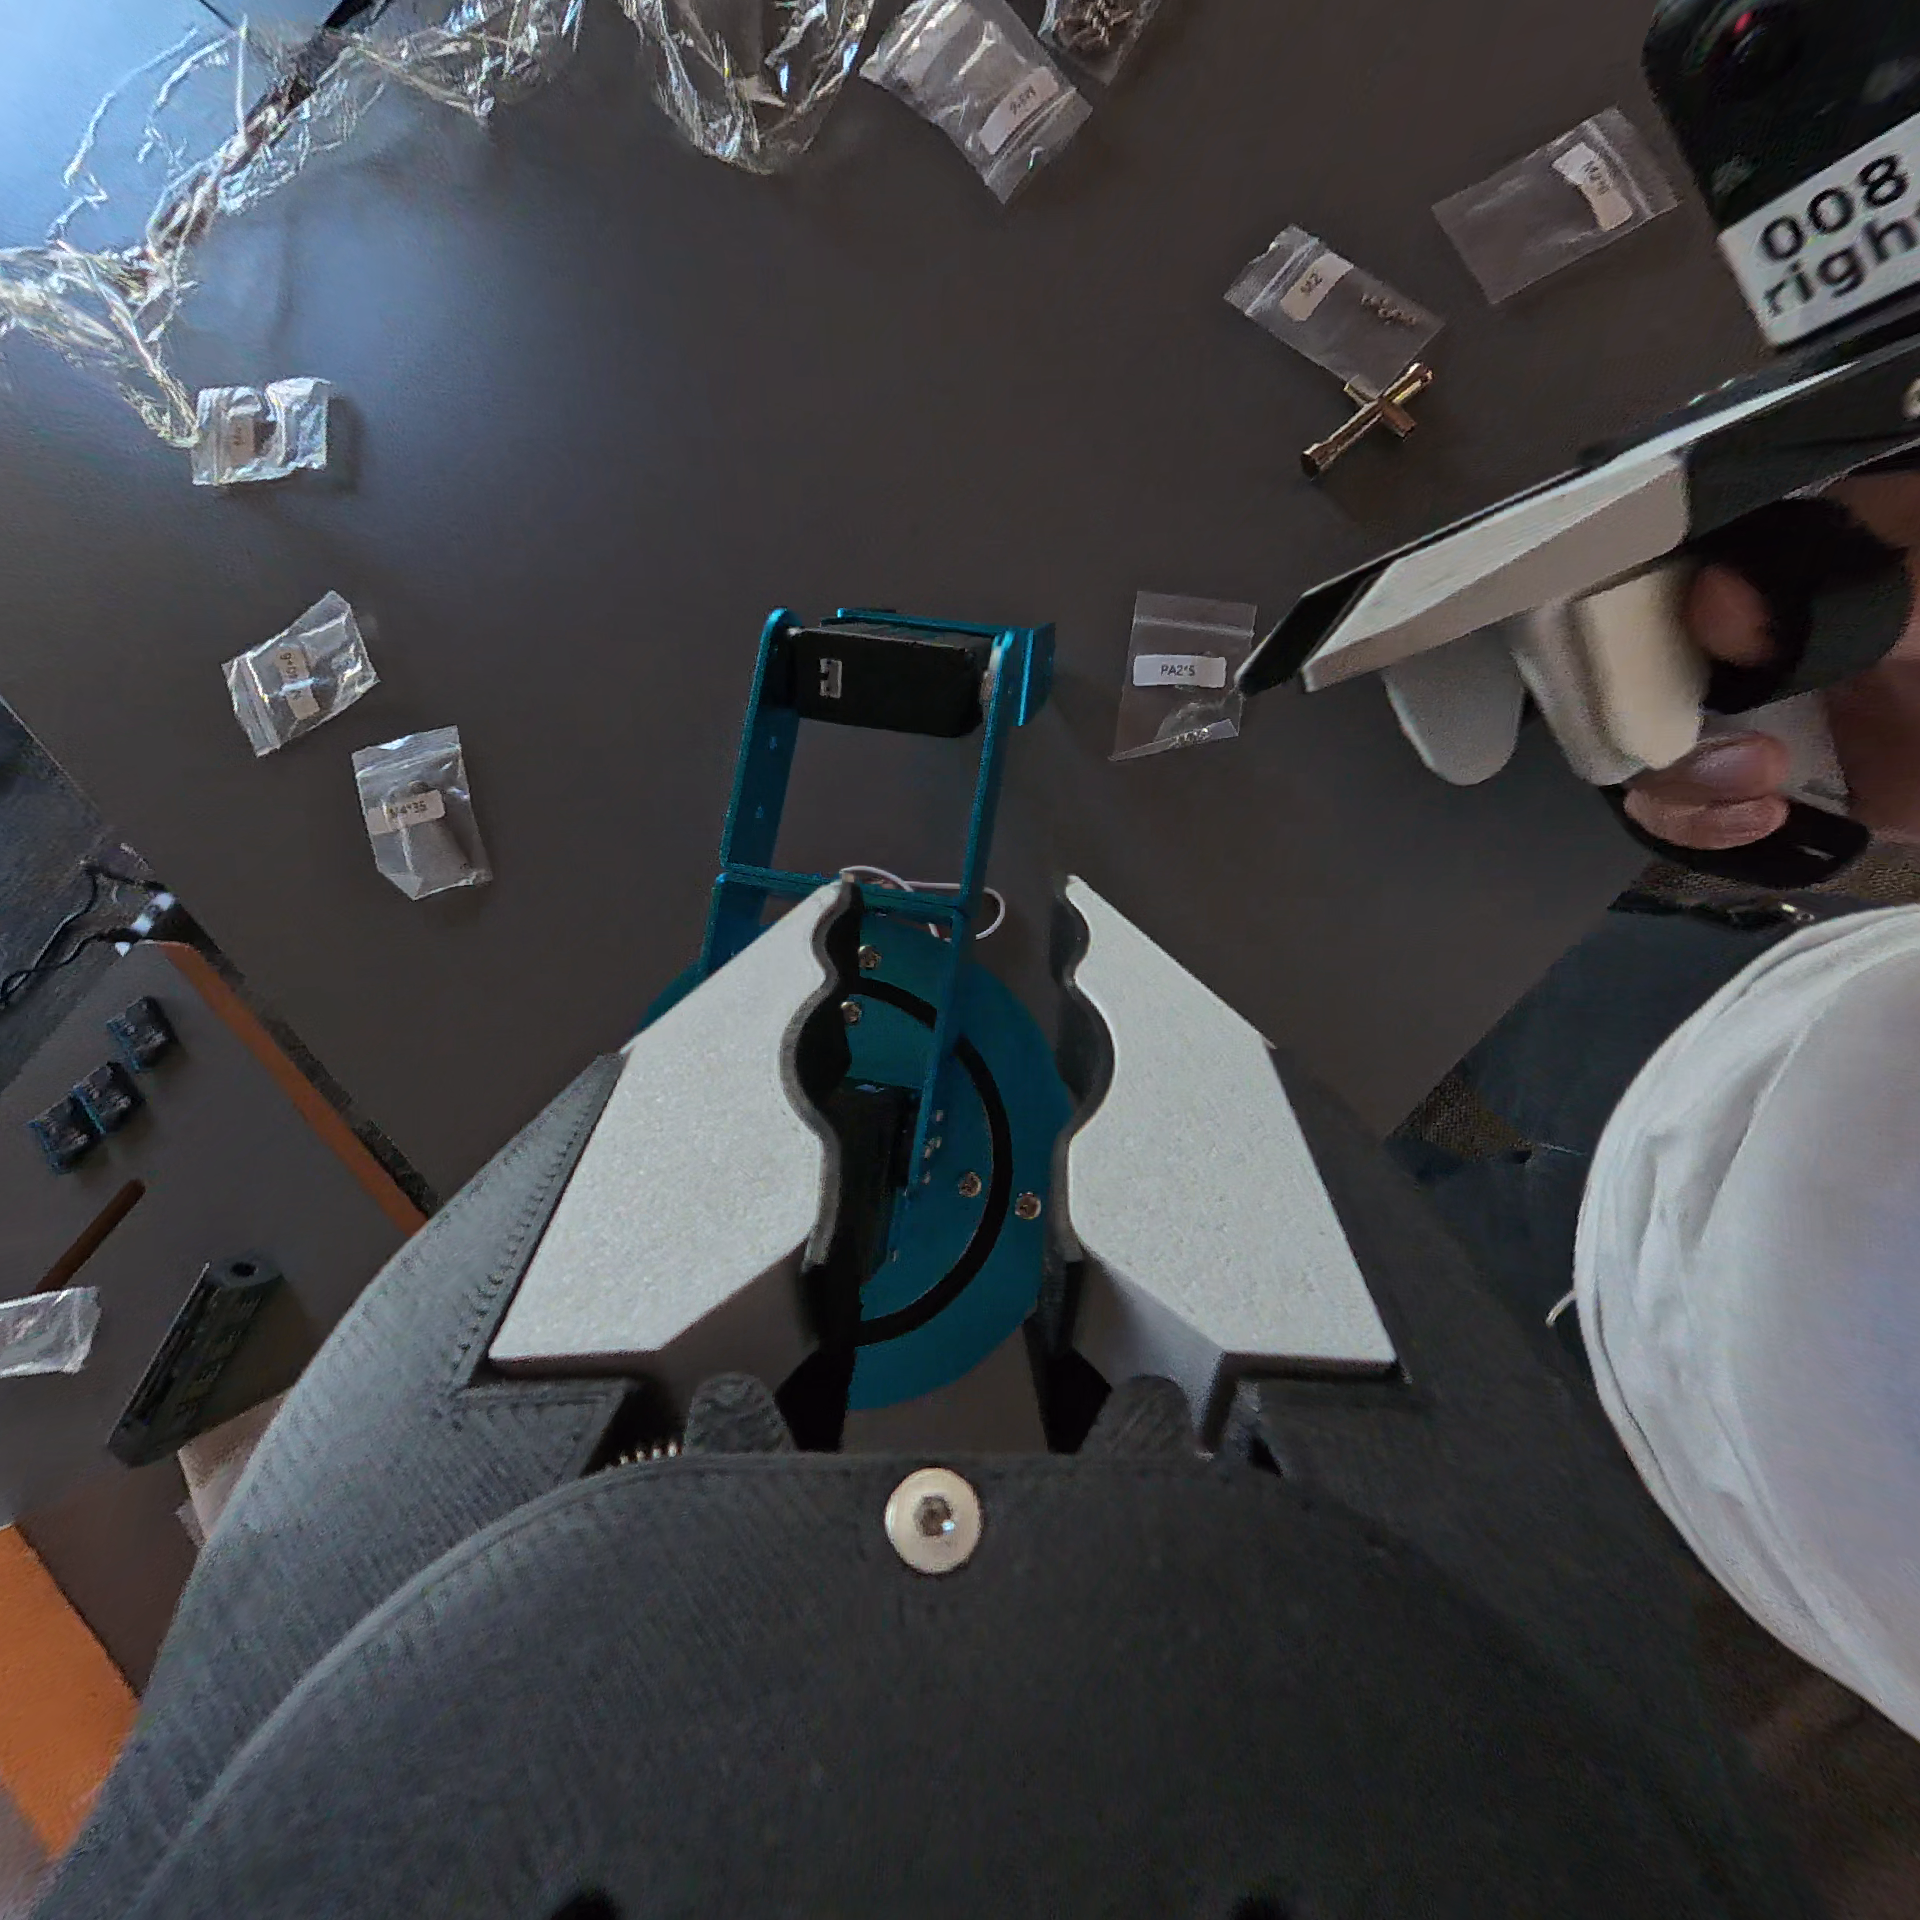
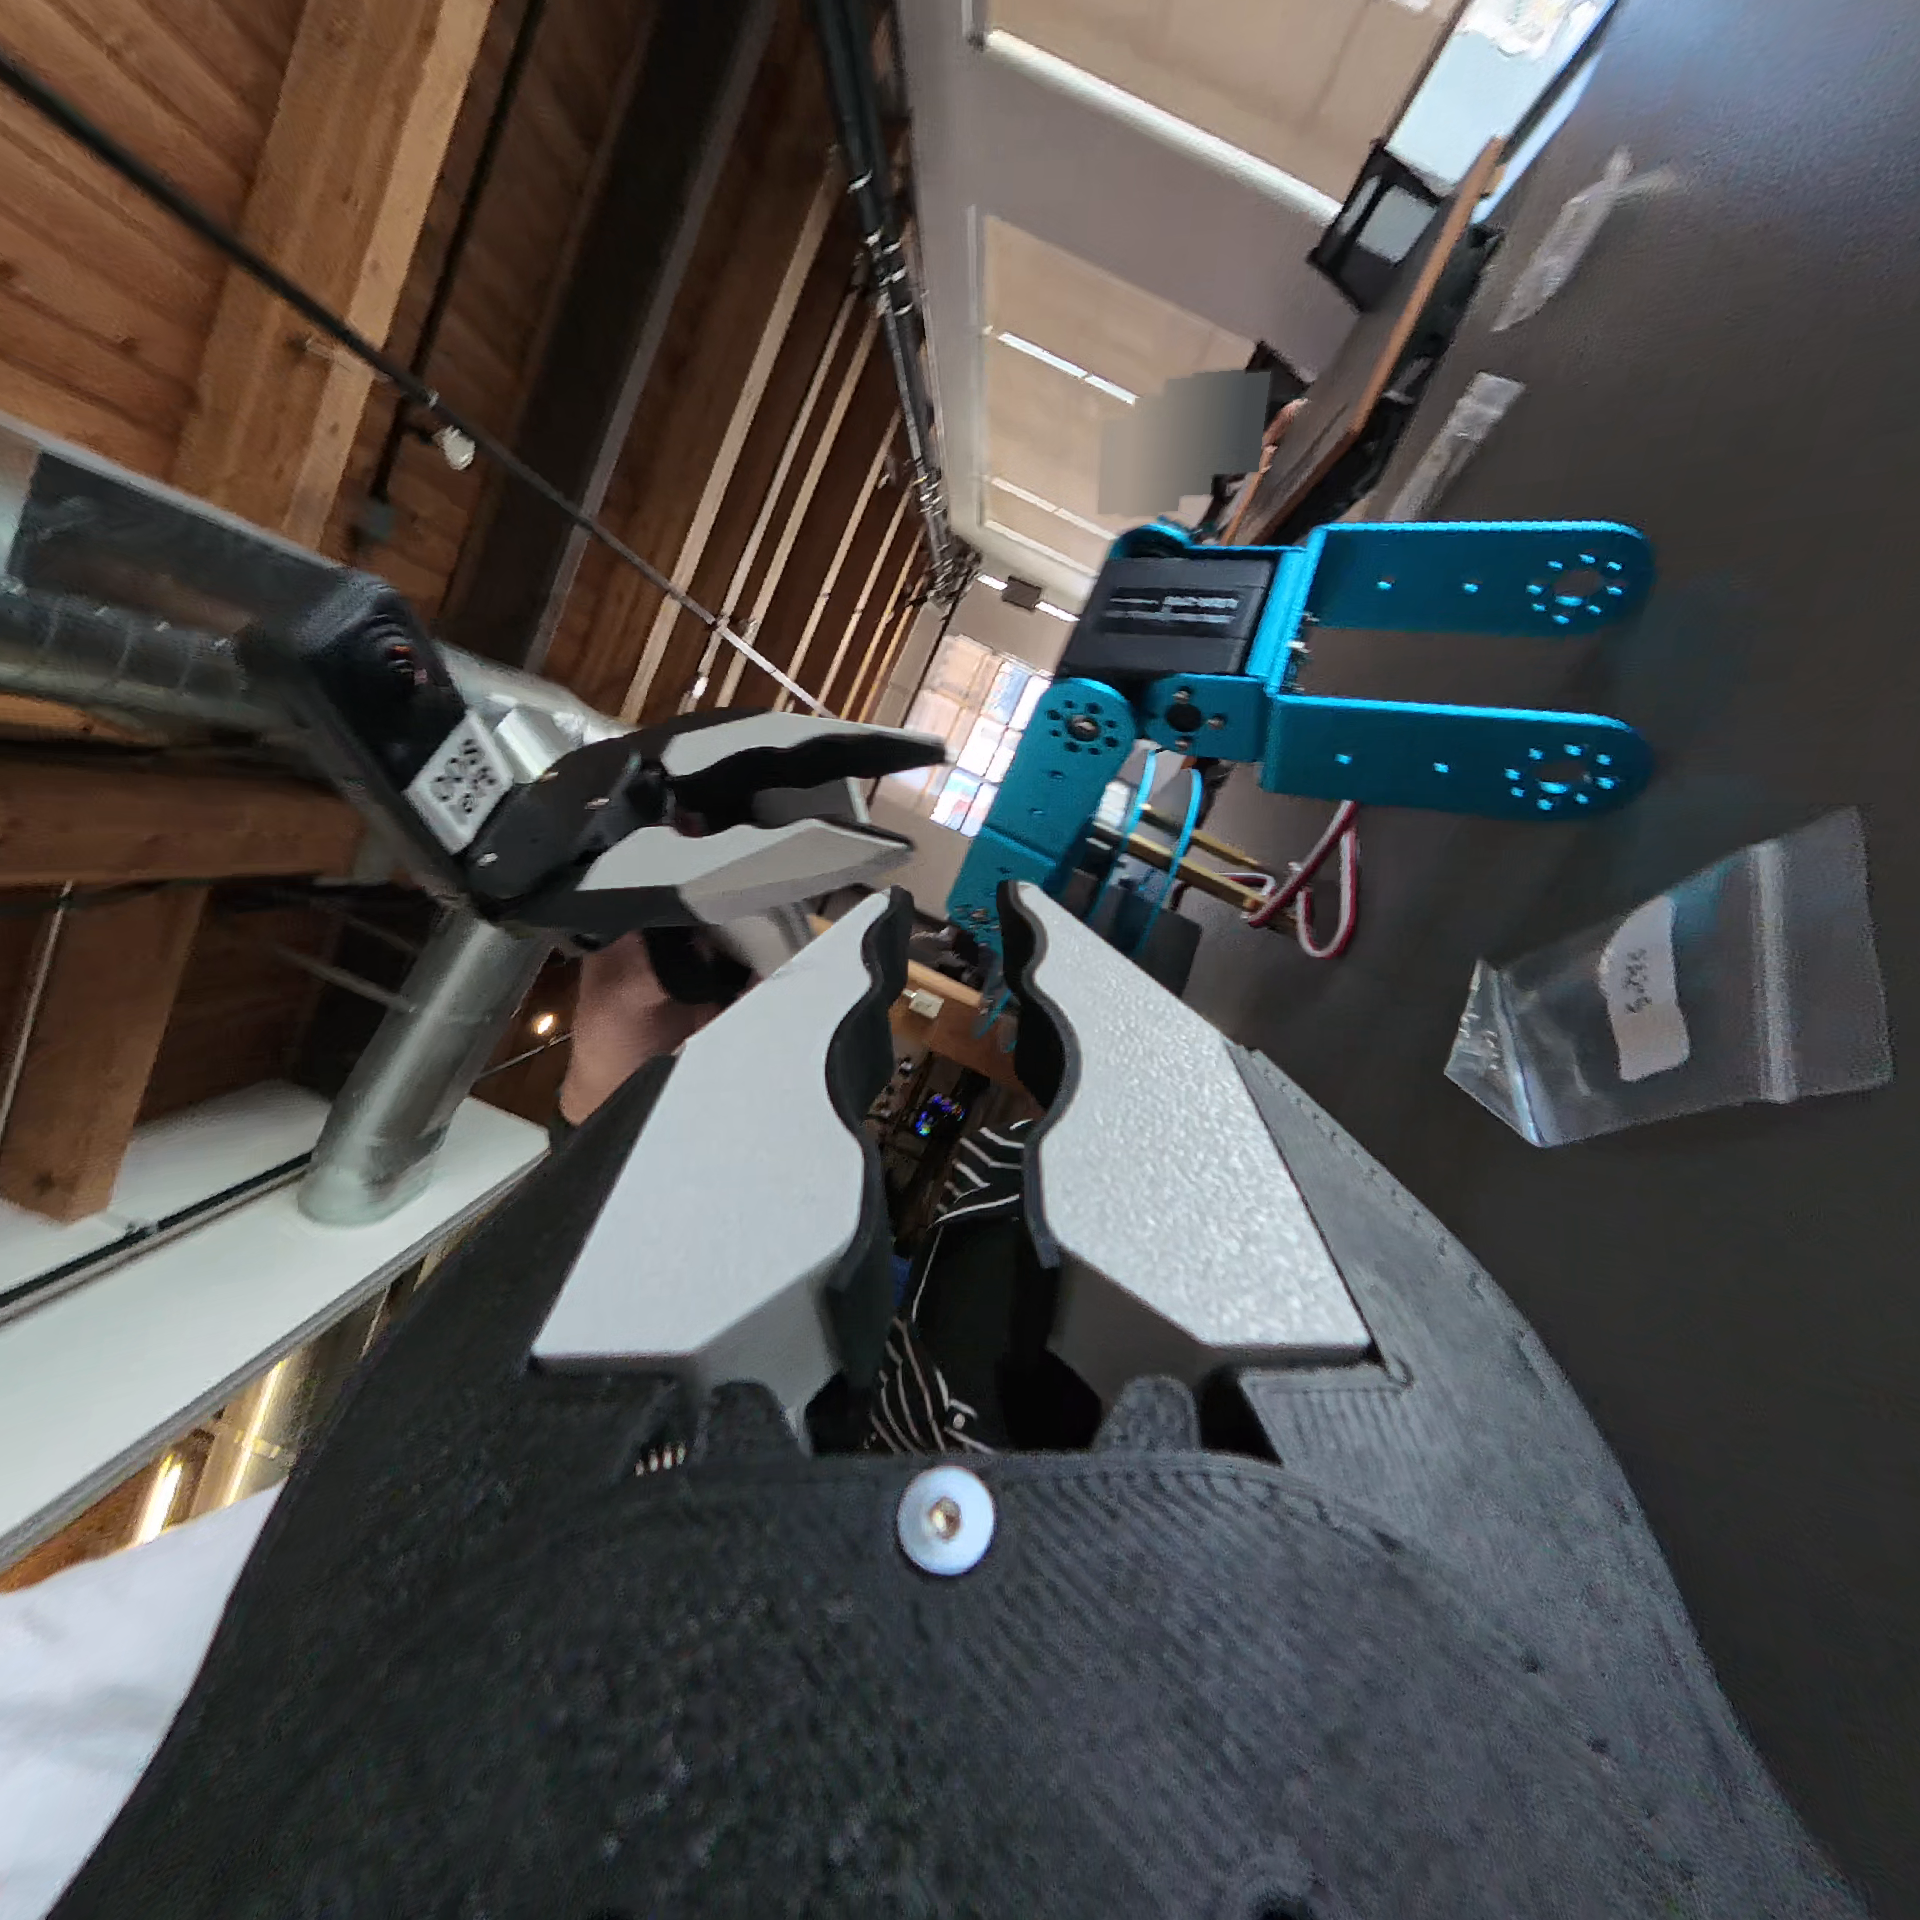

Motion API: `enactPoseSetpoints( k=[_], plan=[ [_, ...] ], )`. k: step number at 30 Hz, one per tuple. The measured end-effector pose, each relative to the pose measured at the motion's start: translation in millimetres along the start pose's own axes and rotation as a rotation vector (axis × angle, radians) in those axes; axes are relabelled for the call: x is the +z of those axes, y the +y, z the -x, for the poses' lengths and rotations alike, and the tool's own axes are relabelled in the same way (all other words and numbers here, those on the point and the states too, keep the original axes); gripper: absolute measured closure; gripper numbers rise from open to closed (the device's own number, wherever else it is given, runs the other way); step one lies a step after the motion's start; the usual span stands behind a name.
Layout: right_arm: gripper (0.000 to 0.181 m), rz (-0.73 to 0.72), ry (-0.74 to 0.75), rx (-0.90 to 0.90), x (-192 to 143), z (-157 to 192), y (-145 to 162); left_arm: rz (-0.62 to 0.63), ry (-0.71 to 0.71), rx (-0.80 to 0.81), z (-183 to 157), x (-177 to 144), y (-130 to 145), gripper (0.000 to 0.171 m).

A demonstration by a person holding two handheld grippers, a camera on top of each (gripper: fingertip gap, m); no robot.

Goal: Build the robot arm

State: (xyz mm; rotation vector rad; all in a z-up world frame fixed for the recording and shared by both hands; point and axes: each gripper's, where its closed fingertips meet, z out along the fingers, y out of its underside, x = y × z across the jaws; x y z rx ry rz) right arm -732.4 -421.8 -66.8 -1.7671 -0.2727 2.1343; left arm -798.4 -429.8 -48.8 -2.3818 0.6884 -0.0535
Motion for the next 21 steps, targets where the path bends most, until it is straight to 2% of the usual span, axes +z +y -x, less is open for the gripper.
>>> enactPoseSetpoints(
  k=[3,6,10,13,17,19,21],
  plan=[
    [0.158,-0.056,0.102,0.034,6.0,-20.8,1.9,-0.064,0.016,0.023,13.9,-3.7,-12.9,0.128],
    [0.153,-0.164,0.123,0.127,6.1,-28.3,-5.4,-0.071,0.092,0.019,21.7,6.4,-38.3,0.124],
    [0.127,-0.221,0.102,0.233,14.0,-30.6,-8.7,0.118,0.233,-0.046,18.4,29.1,-49.8,0.101],
    [0.12,-0.245,0.026,0.352,20.3,-24.7,-10.5,0.159,0.281,-0.096,12.4,33.9,-53.6,0.106],
    [0.12,-0.255,0.0,0.357,12.8,-21.9,-3.4,0.051,0.222,-0.071,21.6,17.0,-59.8,0.11],
    [0.121,-0.28,-0.025,0.336,2.7,-16.6,-1.2,-0.1,0.217,-0.075,17.6,-6.7,-68.1,0.118],
    [0.119,-0.307,-0.031,0.273,-8.4,-10.2,0.7,-0.34,0.242,-0.102,7.1,-43.8,-81.4,0.123]
  ],
)
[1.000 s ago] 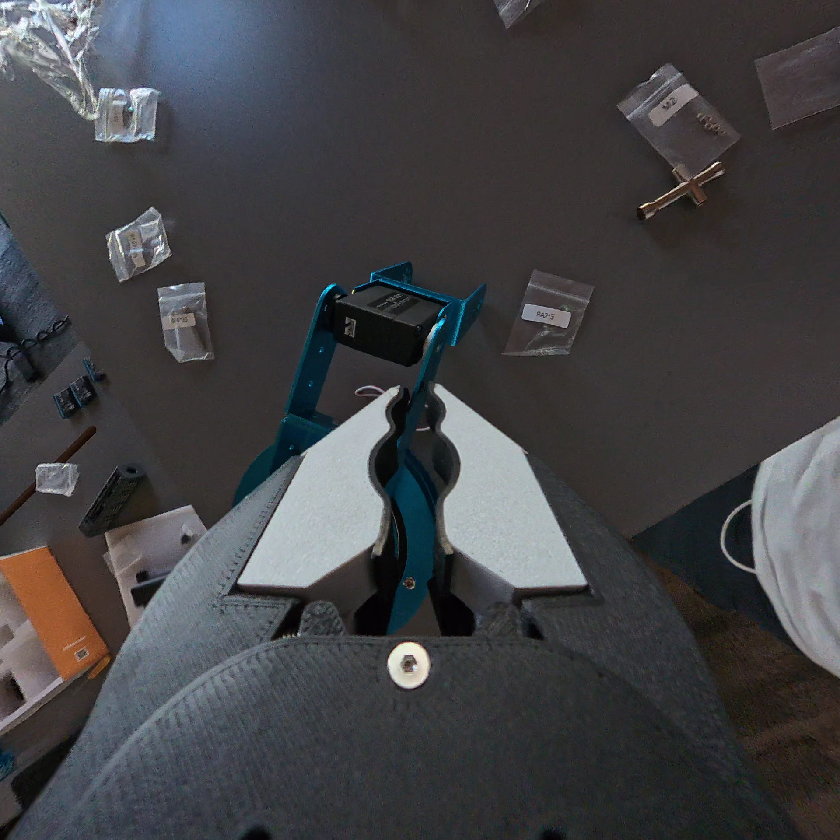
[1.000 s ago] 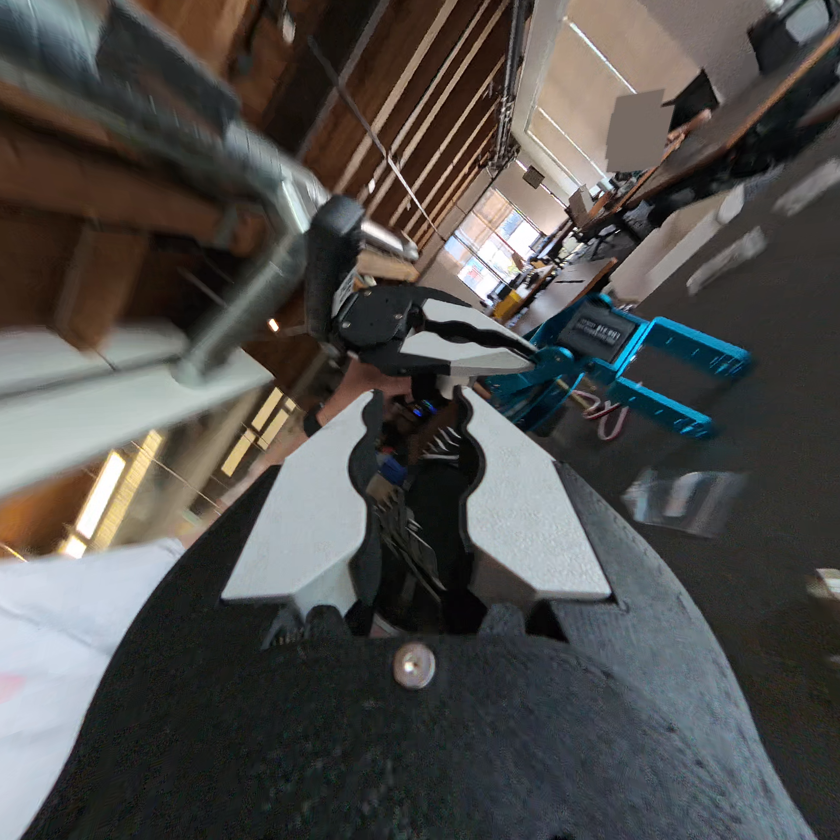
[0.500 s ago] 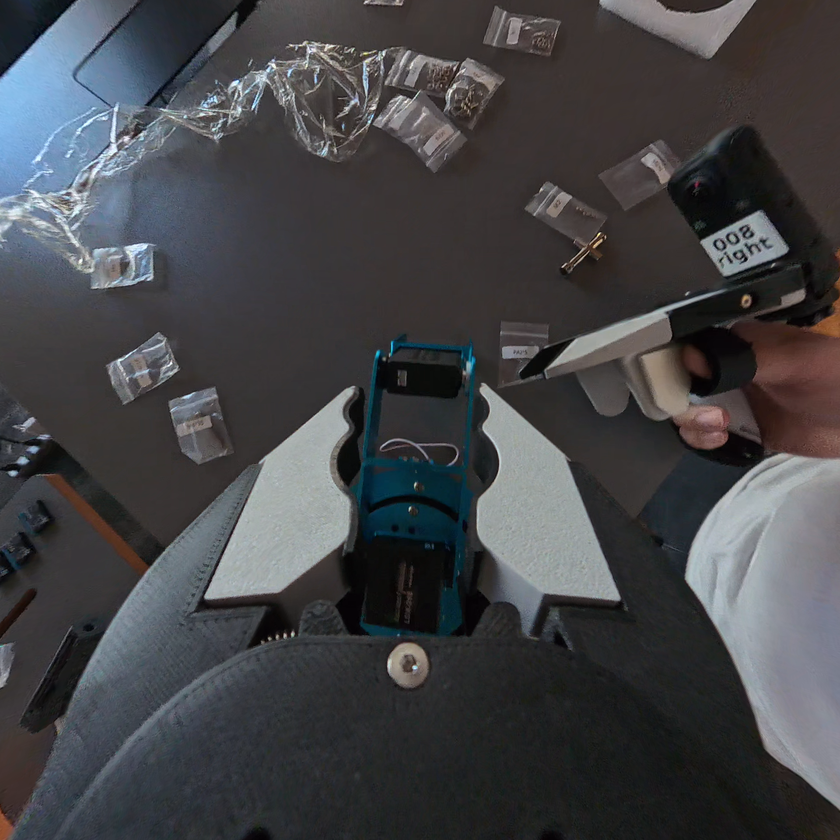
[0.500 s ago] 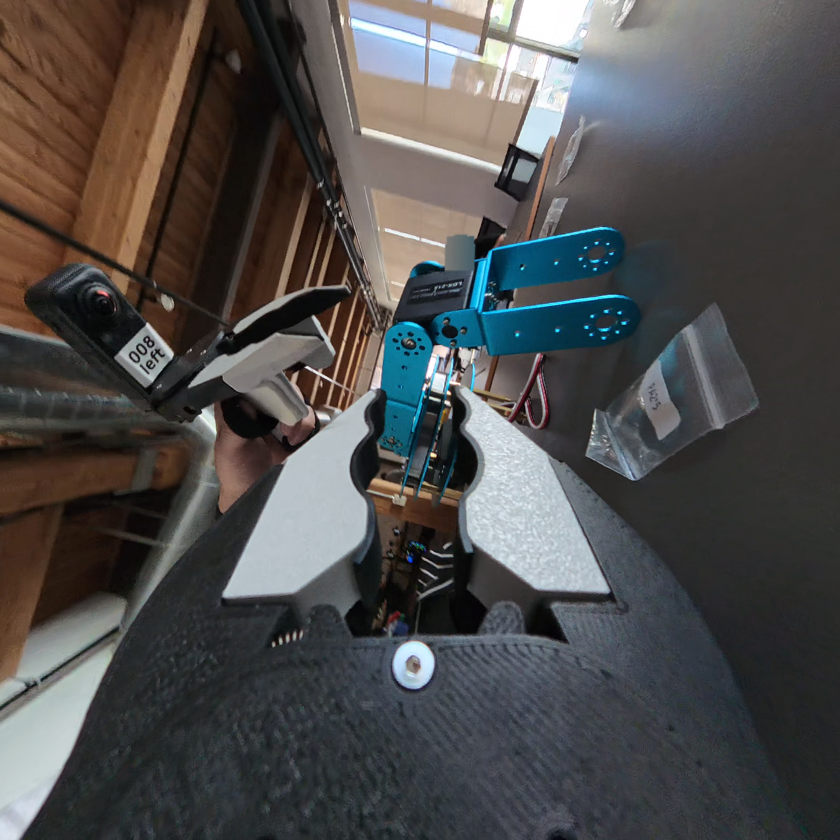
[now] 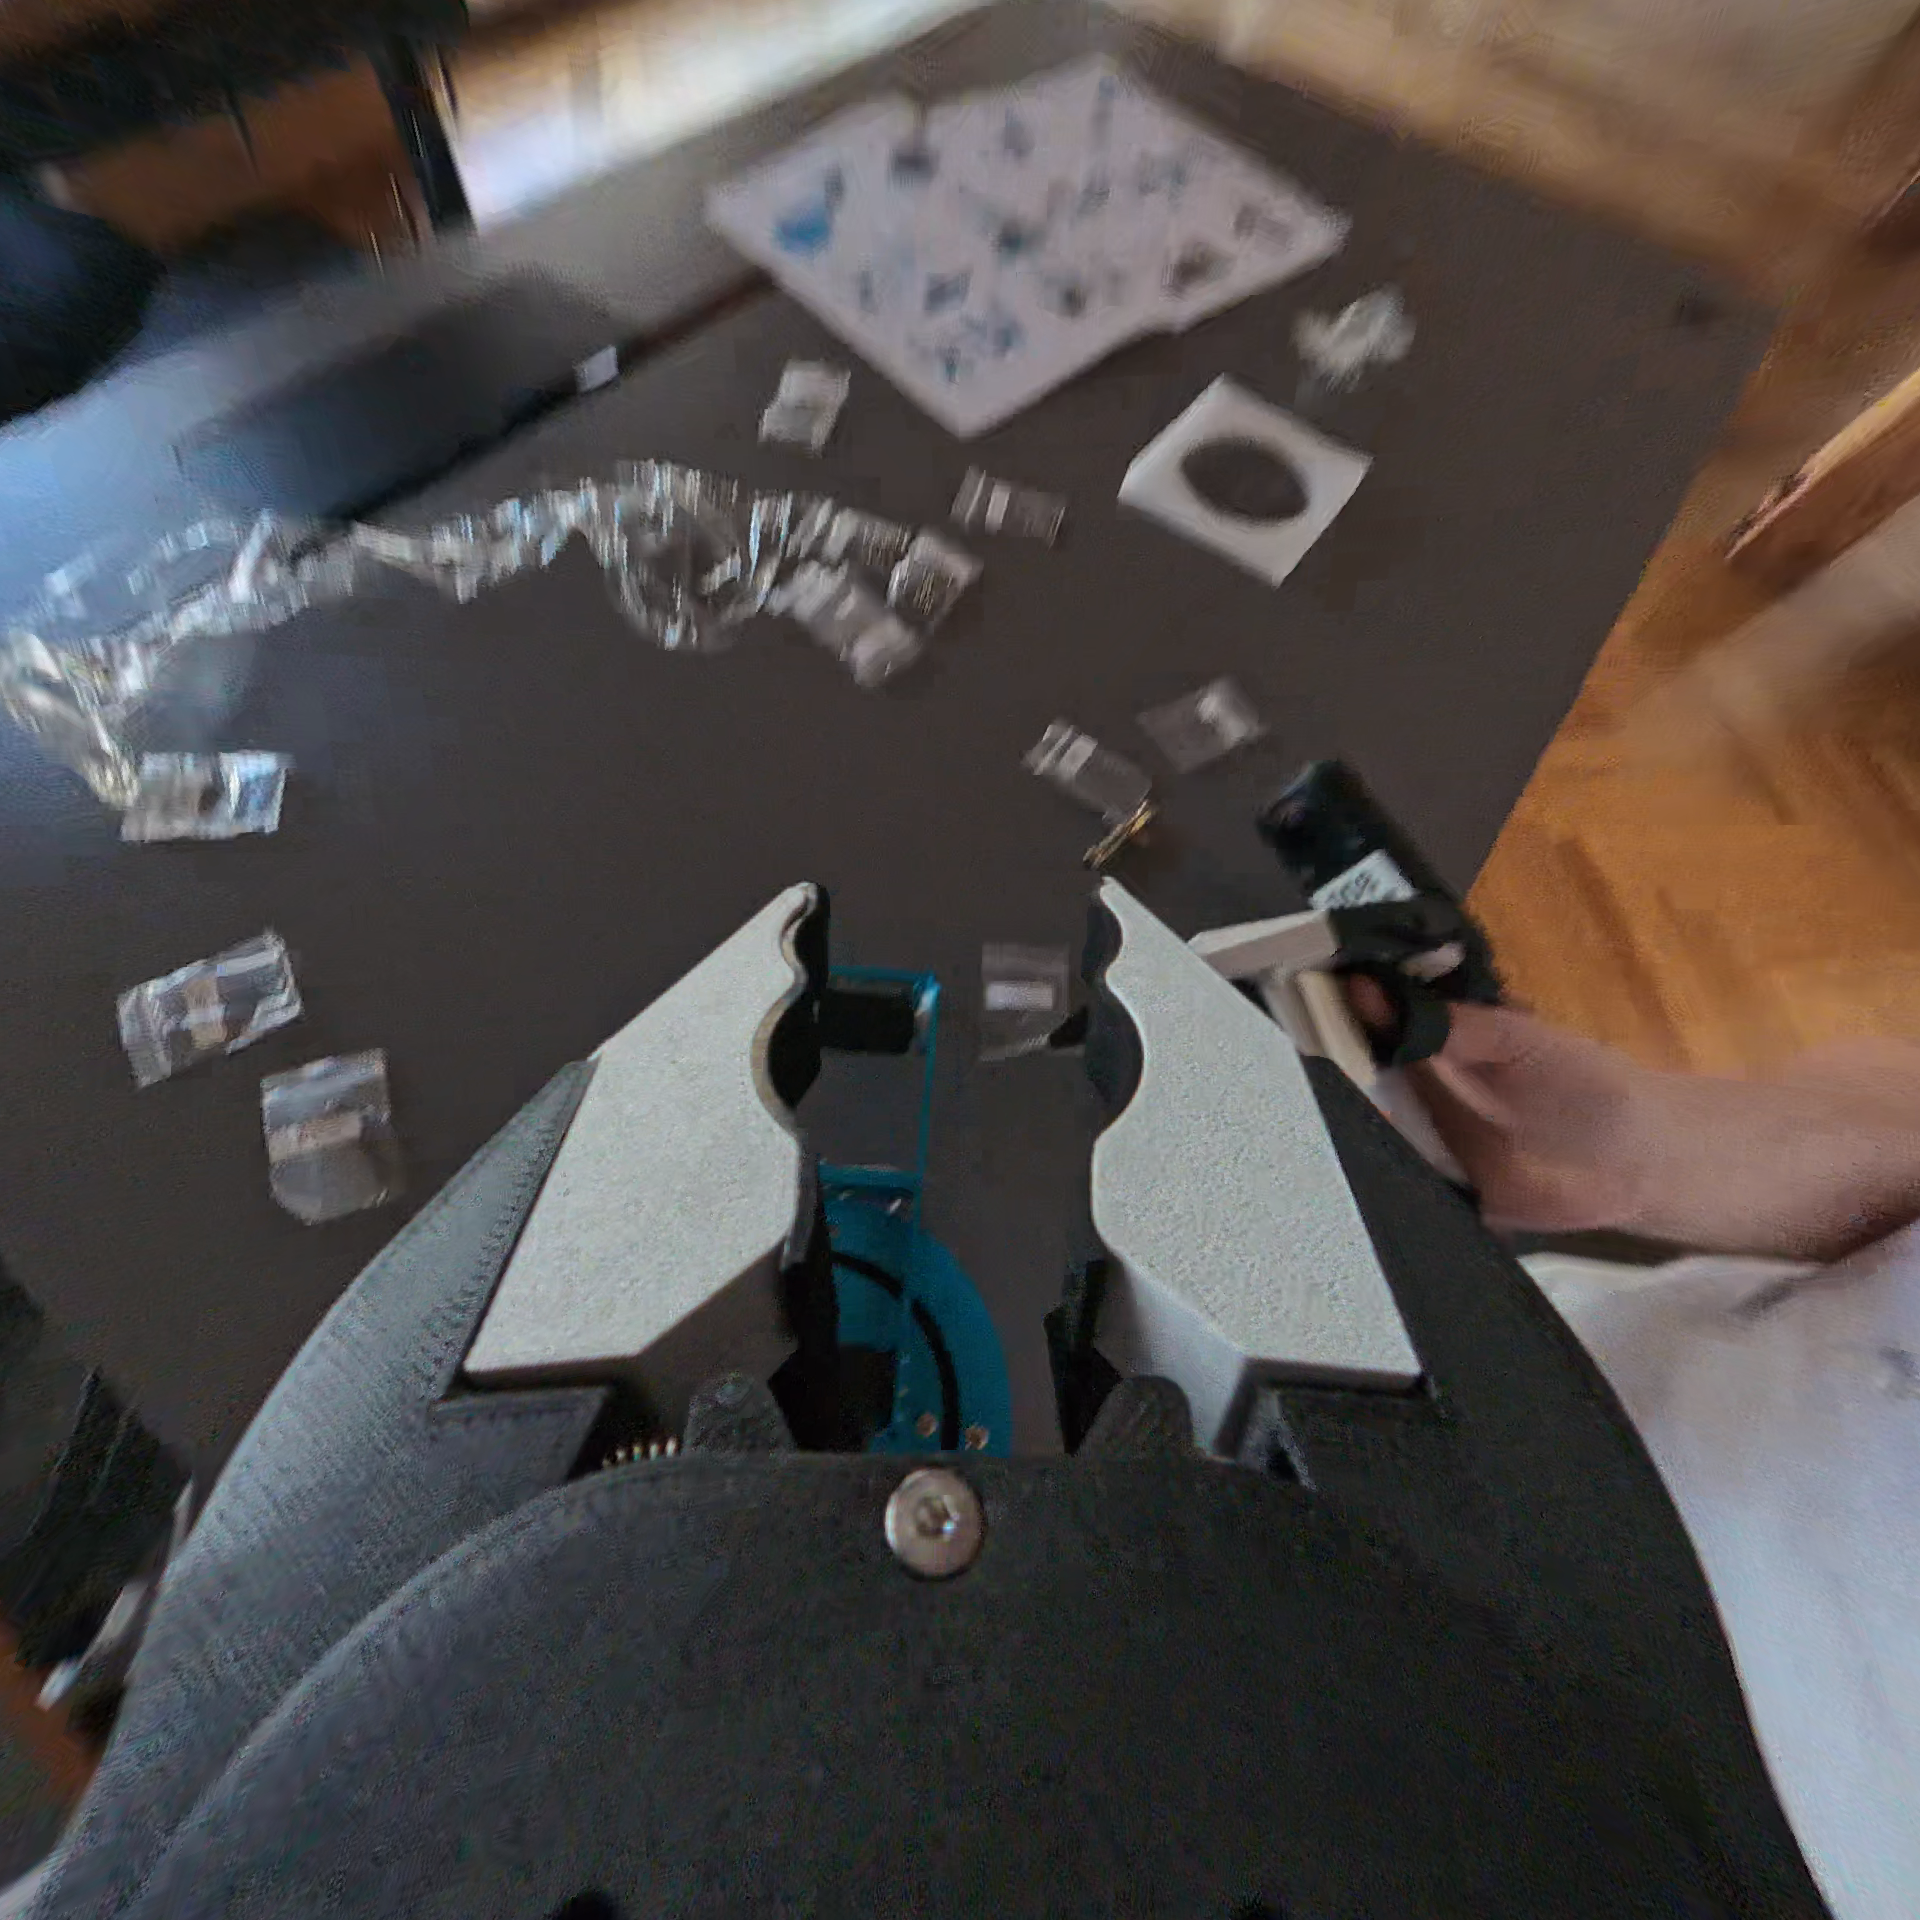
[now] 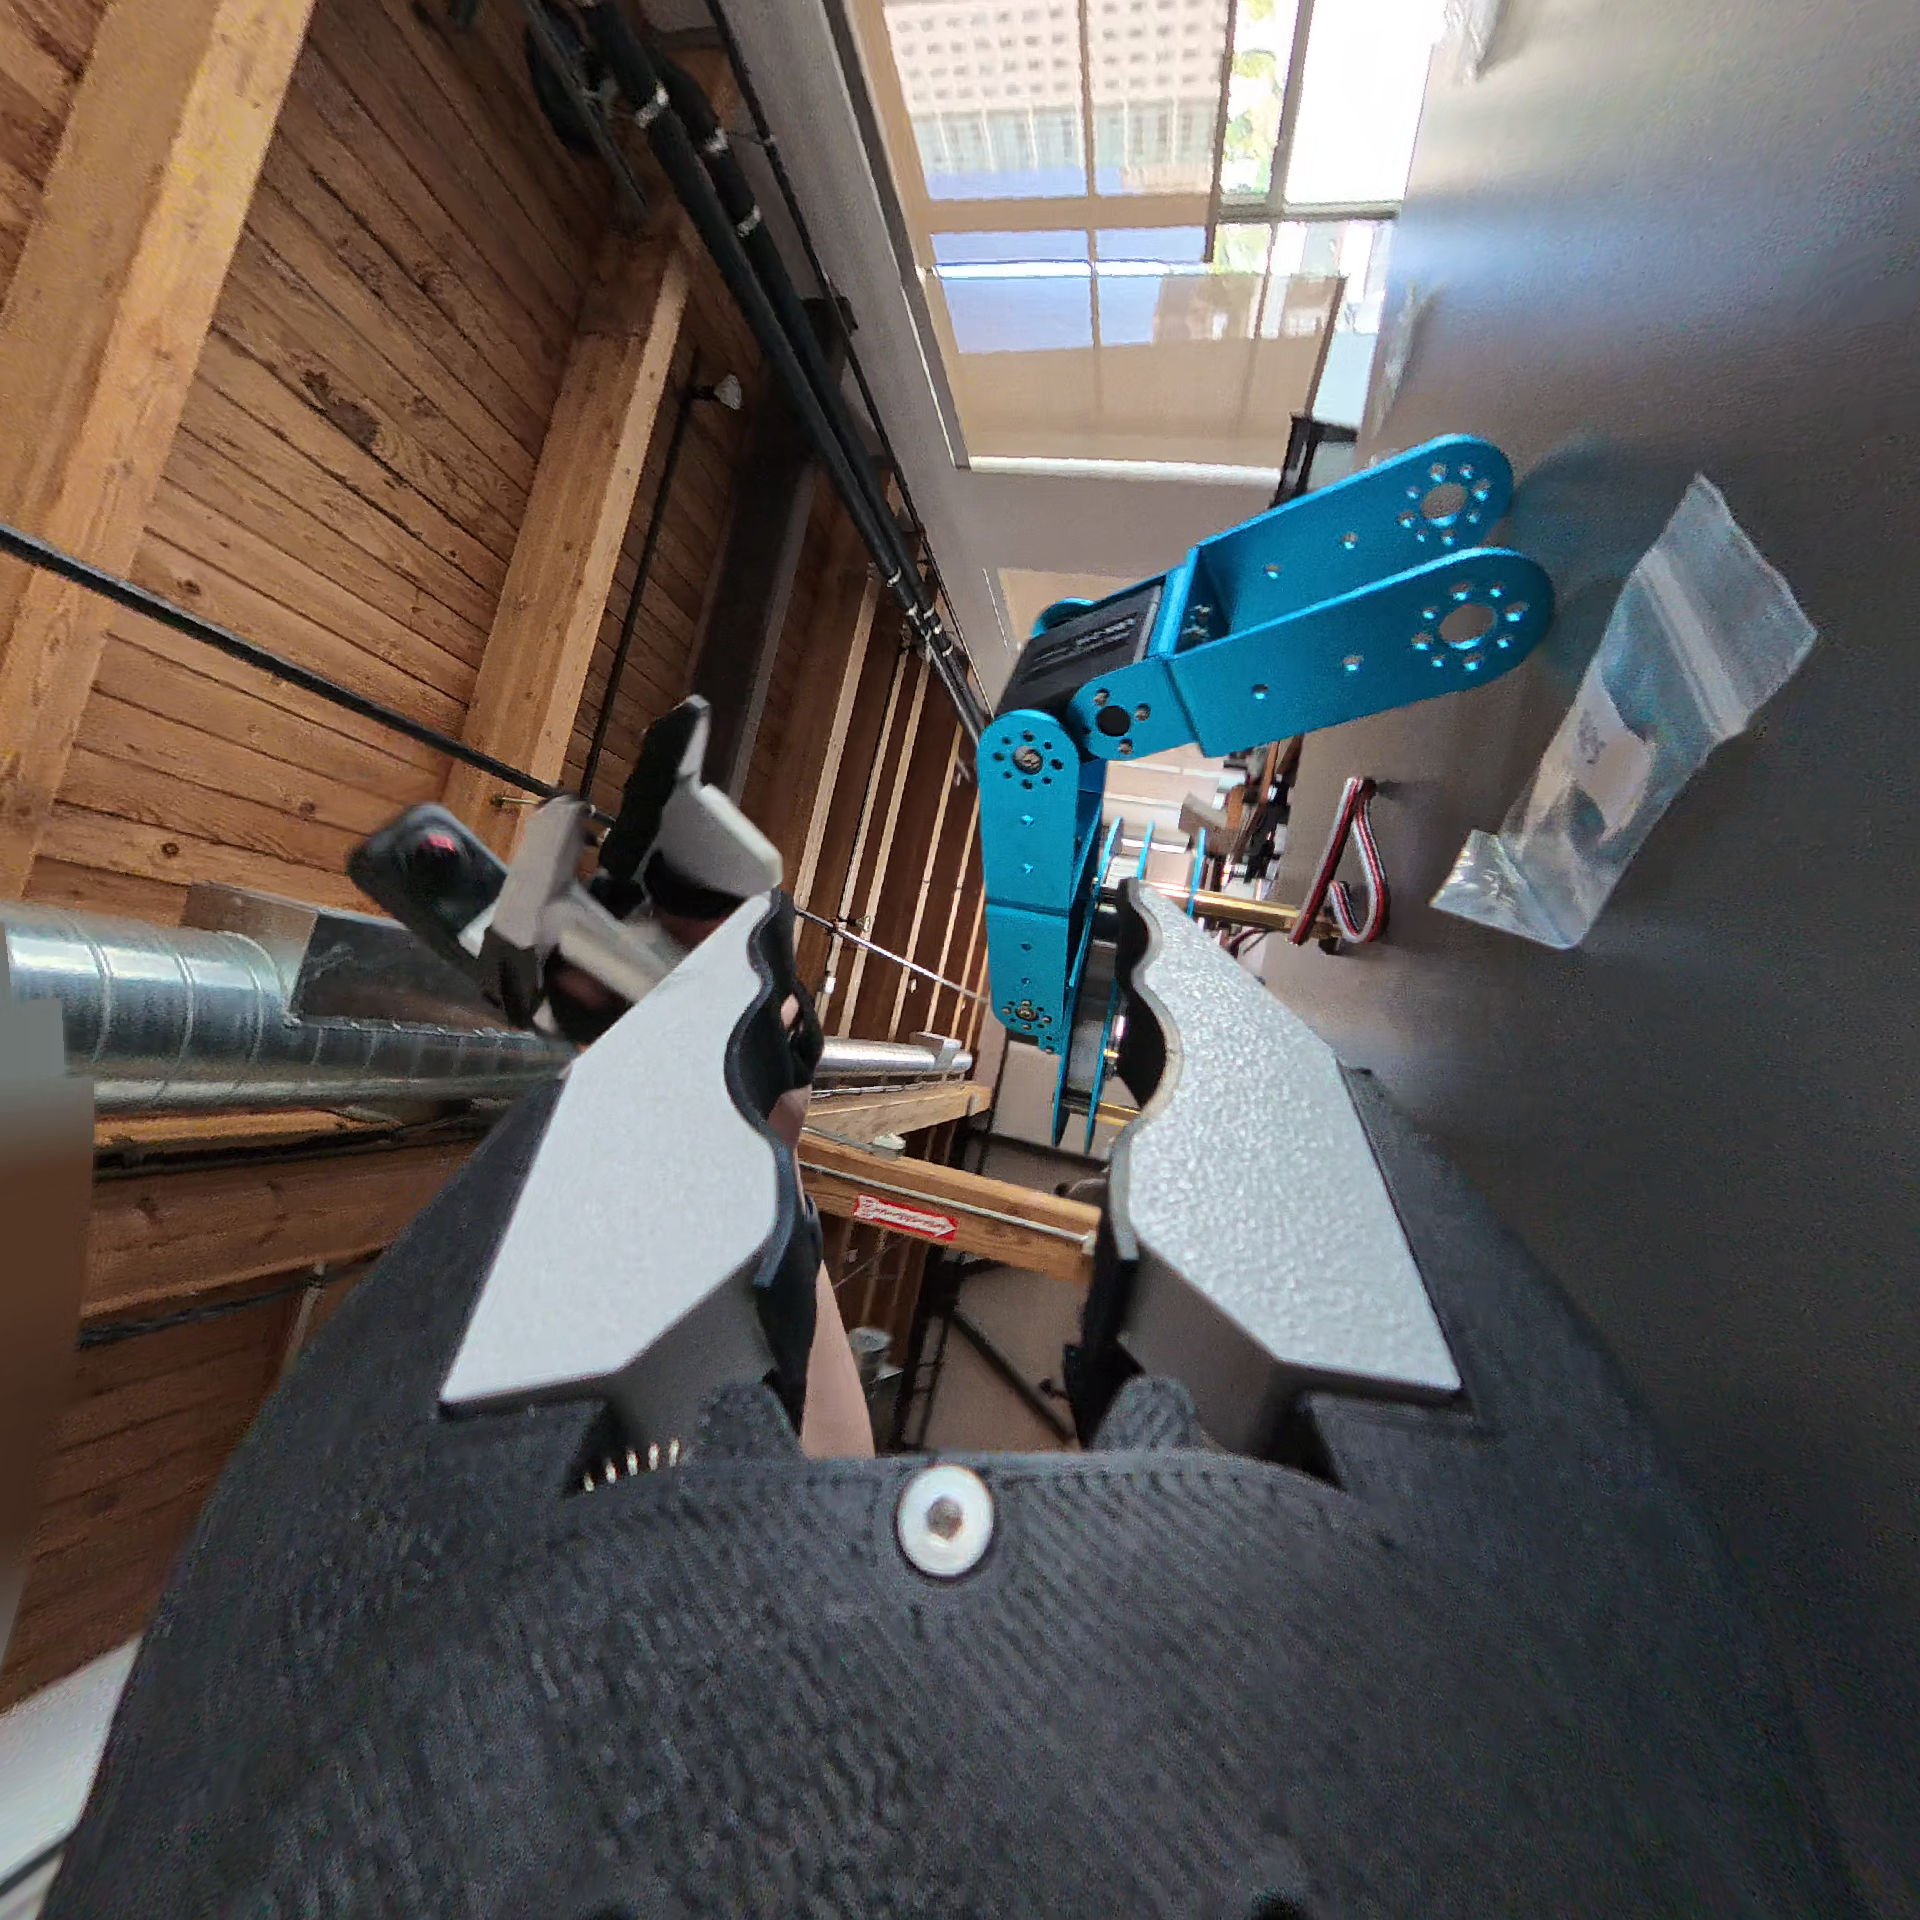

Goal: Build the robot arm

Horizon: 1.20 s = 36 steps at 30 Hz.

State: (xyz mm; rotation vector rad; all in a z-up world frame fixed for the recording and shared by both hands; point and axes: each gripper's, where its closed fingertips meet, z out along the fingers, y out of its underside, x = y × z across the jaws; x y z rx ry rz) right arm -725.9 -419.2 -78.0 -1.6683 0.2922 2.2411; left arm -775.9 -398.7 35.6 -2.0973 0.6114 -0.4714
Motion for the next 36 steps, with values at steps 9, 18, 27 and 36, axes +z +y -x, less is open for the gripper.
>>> enactPoseSetpoints(
  k=[9,18,27,36],
  plan=[
    [0.117,0.033,0.085,-0.103,-17.6,-5.5,23.2,-0.565,-0.046,0.023,-6.8,-68.2,-5.3,0.106],
    [0.118,0.118,0.022,0.154,18.6,-14.9,26.2,-0.257,-0.068,-0.096,70.0,-29.8,41.0,0.124],
    [0.122,0.146,0.065,0.093,17.9,-16.5,11.7,-0.132,0.122,-0.311,110.0,-25.1,112.8,0.116],
    [0.132,0.038,0.237,-0.311,8.1,-7.9,-6.3,-0.19,0.337,-0.288,147.4,-9.4,119.5,0.171]
  ],
)
